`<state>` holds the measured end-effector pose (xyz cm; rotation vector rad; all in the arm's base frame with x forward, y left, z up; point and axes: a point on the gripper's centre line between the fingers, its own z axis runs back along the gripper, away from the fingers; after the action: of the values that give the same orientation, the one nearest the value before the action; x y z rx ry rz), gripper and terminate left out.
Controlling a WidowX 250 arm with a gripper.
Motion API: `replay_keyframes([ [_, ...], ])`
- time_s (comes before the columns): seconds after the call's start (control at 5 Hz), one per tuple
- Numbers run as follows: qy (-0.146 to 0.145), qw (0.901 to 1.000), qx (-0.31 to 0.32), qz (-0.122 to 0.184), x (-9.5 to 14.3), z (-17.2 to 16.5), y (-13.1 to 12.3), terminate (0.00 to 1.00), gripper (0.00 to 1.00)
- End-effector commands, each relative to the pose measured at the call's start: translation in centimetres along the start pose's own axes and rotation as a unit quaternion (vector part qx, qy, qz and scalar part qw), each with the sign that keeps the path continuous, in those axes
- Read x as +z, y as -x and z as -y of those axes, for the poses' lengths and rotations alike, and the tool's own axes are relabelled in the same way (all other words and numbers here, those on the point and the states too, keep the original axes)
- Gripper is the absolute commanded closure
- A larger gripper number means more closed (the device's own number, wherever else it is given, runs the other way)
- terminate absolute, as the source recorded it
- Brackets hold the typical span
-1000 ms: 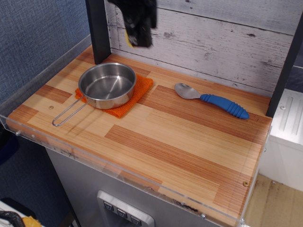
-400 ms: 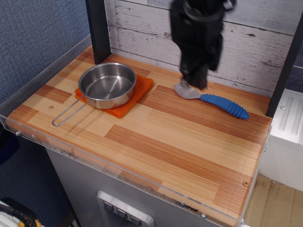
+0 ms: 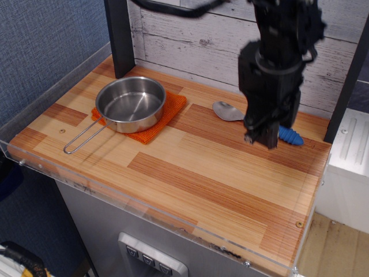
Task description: Move the lemon to the under the knife on the right side
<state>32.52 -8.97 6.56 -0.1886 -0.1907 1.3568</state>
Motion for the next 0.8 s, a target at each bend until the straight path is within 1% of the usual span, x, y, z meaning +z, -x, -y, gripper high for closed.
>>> replay_keyframes([
  [0.0,0.012,0.9994,-0.03,-0.014,-1.3,-0.7,1.6,0.0,1.0],
  [0.2,0.02,0.9993,-0.028,-0.012,-2.7,-1.0,2.1,0.0,1.0],
  [0.4,0.017,0.9994,-0.031,-0.004,-3.2,-0.9,1.8,0.0,1.0],
  [0.6,0.014,0.9999,-0.003,0.007,-3.2,-1.1,1.0,0.0,1.0],
])
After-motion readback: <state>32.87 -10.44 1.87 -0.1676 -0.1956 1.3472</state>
